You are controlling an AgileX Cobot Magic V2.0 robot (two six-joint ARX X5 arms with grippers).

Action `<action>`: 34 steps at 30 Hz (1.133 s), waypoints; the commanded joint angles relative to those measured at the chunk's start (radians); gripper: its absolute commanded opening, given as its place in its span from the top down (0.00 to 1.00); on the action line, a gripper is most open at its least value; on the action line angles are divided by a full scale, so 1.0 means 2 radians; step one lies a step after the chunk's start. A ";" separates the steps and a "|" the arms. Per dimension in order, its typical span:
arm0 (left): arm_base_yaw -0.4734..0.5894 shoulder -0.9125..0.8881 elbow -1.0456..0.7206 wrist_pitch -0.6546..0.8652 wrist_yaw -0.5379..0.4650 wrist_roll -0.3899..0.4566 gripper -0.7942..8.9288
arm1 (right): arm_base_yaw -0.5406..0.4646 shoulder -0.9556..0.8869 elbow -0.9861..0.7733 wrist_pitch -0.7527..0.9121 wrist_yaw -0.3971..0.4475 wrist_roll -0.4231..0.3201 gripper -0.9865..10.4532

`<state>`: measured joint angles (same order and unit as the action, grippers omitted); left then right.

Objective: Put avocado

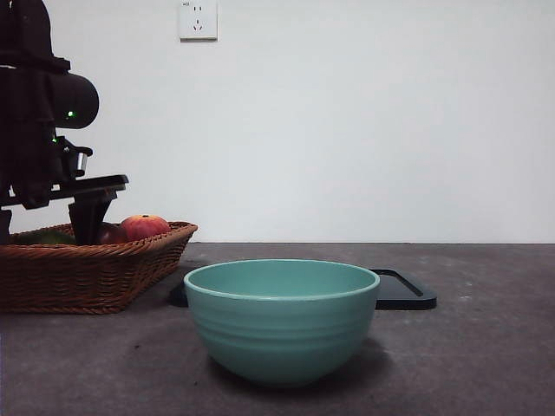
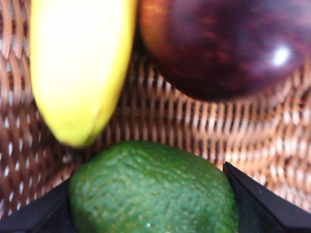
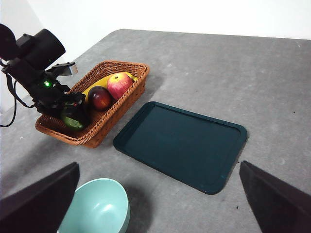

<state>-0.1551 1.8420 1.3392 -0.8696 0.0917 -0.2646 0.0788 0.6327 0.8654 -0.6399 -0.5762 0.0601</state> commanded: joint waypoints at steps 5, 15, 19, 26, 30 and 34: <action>-0.002 -0.004 0.057 -0.044 0.003 0.024 0.68 | 0.002 0.002 0.009 0.005 -0.002 0.005 0.42; -0.056 -0.105 0.063 -0.107 0.008 0.035 0.68 | 0.002 0.002 0.009 0.005 -0.001 0.005 0.42; -0.104 -0.146 0.063 -0.118 0.009 0.040 0.68 | 0.002 0.002 0.009 0.005 -0.001 0.005 0.42; -0.198 -0.166 0.063 -0.133 0.026 0.040 0.68 | 0.002 0.002 0.009 0.005 0.000 0.006 0.42; -0.250 -0.162 0.062 -0.111 0.026 0.040 0.68 | 0.002 0.002 0.009 0.005 0.000 0.006 0.42; -0.293 -0.153 0.062 -0.094 0.026 0.038 0.68 | 0.002 0.002 0.009 0.005 0.000 0.006 0.42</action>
<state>-0.7250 1.5116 1.4410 -1.0637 0.1379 -0.1963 0.0788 0.6327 0.8654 -0.6399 -0.5755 0.0601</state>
